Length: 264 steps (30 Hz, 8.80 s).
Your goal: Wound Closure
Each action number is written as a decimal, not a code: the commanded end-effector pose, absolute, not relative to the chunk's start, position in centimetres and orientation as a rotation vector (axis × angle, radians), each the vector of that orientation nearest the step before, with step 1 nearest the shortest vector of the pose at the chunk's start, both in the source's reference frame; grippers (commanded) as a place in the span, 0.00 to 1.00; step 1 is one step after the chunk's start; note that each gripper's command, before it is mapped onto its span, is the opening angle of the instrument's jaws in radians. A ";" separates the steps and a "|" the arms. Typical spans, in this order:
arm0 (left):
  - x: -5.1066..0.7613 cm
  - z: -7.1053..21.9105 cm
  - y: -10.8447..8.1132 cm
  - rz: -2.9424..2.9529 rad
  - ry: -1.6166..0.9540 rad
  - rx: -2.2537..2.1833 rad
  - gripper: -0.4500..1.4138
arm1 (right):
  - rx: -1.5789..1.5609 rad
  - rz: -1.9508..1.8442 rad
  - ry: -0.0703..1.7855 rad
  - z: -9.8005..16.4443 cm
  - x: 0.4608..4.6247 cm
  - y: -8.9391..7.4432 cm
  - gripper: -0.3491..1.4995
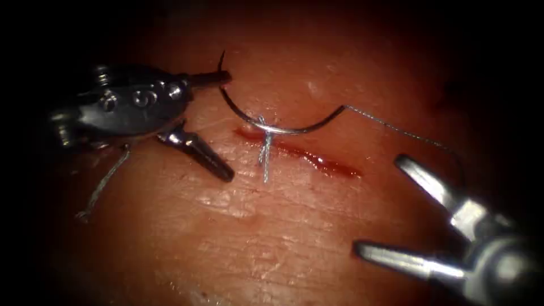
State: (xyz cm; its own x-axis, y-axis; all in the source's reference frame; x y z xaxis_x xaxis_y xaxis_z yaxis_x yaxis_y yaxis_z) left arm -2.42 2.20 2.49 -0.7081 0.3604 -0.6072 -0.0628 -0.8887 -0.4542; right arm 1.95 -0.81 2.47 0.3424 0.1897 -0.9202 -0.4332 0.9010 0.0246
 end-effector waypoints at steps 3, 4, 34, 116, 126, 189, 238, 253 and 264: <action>-2.33 2.6 2.4 2.688 -0.643 -1.107 0.78 | -0.238 0.407 1.159 2.5 2.03 -0.8 0.65; -2.32 2.7 2.4 2.738 -0.663 -1.114 0.78 | -0.239 0.407 1.159 2.5 2.03 -0.8 0.65; -2.58 3.2 2.7 3.258 -0.577 -1.150 0.00 | -0.233 0.407 1.165 2.6 2.07 -0.8 0.64; -2.64 2.0 2.2 1.978 -0.842 -1.197 0.83 | 0.095 0.343 1.269 3.1 2.14 0.2 0.00; -2.75 2.2 2.3 2.128 -1.025 -0.899 0.70 | 0.022 0.011 1.208 3.0 2.29 0.1 0.00; -3.09 2.3 2.2 1.878 -0.894 -1.186 0.00 | -0.396 0.558 1.146 2.7 2.58 -0.2 0.74; -2.97 2.0 2.3 1.846 -0.954 -1.267 0.00 | -0.406 0.549 1.213 3.0 2.52 -0.2 0.75; -2.92 2.0 2.3 1.643 -1.079 -1.341 0.00 | -0.420 0.527 1.340 2.8 2.52 -0.2 0.43; -2.94 2.0 2.2 1.633 -1.107 -1.350 0.00 | -0.406 0.482 1.364 2.8 2.49 -0.2 0.00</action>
